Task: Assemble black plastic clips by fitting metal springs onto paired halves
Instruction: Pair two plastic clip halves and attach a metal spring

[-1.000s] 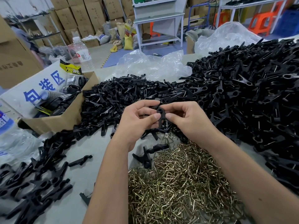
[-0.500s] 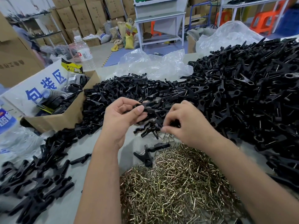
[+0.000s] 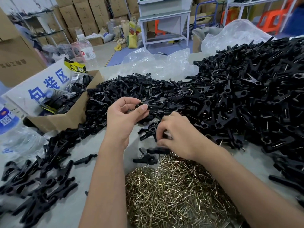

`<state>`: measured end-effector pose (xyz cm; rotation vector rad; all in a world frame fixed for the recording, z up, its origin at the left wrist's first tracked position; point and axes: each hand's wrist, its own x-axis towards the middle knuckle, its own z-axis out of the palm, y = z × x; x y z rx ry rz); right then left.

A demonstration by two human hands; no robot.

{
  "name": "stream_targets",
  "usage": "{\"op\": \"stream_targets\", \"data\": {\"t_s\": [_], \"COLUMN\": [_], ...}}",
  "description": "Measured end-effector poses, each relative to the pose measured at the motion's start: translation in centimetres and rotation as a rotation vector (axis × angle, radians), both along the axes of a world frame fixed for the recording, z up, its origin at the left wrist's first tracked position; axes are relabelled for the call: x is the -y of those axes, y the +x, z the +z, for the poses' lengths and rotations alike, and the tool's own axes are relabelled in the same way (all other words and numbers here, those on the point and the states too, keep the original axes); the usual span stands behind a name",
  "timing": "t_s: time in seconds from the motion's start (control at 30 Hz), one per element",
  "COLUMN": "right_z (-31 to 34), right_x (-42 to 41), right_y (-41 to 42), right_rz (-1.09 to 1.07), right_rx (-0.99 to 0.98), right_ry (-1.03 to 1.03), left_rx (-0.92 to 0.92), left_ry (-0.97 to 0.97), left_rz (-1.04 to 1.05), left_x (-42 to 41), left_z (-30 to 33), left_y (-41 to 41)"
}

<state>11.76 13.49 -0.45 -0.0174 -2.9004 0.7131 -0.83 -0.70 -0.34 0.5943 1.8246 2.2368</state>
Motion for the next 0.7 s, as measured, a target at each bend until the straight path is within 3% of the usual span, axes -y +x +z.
{"op": "stream_targets", "data": {"t_s": [0.2, 0.27, 0.43, 0.7], "right_z": [0.3, 0.2, 0.0, 0.6], "right_x": [-2.1, -2.7, -3.4, -3.7], "right_y": [0.1, 0.1, 0.0, 0.4], "right_rz": [-0.11, -0.15, -0.232, -0.231], "right_rx": [-0.232, -0.285, -0.256, -0.227], "right_ry": [-0.842, -1.005, -1.063, -1.102], "left_rx": [0.013, 0.003, -0.105, -0.189], "left_ry": [0.016, -0.005, -0.053, -0.118], "left_rz": [0.015, -0.006, -0.152, -0.212], "left_x": [0.5, 0.5, 0.4, 0.3], "left_z": [0.4, 0.4, 0.7, 0.8], "left_y": [0.1, 0.2, 0.7, 1.0]}}
